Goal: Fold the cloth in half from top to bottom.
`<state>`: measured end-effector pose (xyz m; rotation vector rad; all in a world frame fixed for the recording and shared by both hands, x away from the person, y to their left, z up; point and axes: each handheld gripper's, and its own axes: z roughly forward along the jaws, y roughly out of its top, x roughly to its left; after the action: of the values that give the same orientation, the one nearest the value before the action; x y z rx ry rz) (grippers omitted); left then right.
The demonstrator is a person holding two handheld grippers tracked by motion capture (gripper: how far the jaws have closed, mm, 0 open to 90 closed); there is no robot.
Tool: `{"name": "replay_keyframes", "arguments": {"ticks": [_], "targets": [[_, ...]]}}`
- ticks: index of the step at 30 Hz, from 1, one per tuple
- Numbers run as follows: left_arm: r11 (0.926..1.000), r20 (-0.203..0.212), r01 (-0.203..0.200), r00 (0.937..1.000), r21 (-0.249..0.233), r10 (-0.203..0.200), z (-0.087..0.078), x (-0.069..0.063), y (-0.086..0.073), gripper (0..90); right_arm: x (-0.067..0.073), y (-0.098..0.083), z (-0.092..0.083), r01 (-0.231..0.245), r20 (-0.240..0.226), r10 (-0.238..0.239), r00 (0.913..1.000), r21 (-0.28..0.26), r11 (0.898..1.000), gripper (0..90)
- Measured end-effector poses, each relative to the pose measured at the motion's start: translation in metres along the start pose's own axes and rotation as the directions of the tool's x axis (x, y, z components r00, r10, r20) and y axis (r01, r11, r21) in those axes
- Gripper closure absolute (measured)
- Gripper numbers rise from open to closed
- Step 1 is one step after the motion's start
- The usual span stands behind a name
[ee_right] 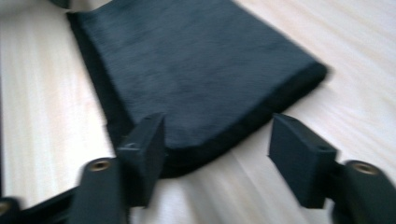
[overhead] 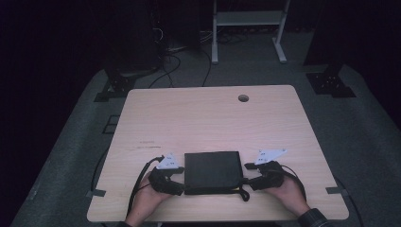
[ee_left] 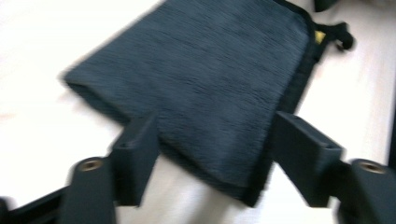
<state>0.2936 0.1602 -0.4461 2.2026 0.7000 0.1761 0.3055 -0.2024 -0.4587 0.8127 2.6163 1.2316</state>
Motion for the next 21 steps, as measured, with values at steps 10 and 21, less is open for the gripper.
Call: {"name": "replay_keyframes", "arguments": {"ticks": [10, 21], "targets": [[0.9998, -0.156, 0.020, 0.9875, -0.005, -0.021, -0.017, 0.020, -0.017, 1.9, -0.028, -0.015, -0.021, -0.159, 0.177, 0.168, 0.9698, -0.064, 0.985, 11.2], [0.9983, -0.237, 0.058, 0.9700, 0.005, -0.056, -0.041, 0.042, -0.051, 0.3, -0.041, -0.041, -0.043, -0.201, 0.269, 0.215, 0.9386, -0.081, 0.976, 1.8]]}}
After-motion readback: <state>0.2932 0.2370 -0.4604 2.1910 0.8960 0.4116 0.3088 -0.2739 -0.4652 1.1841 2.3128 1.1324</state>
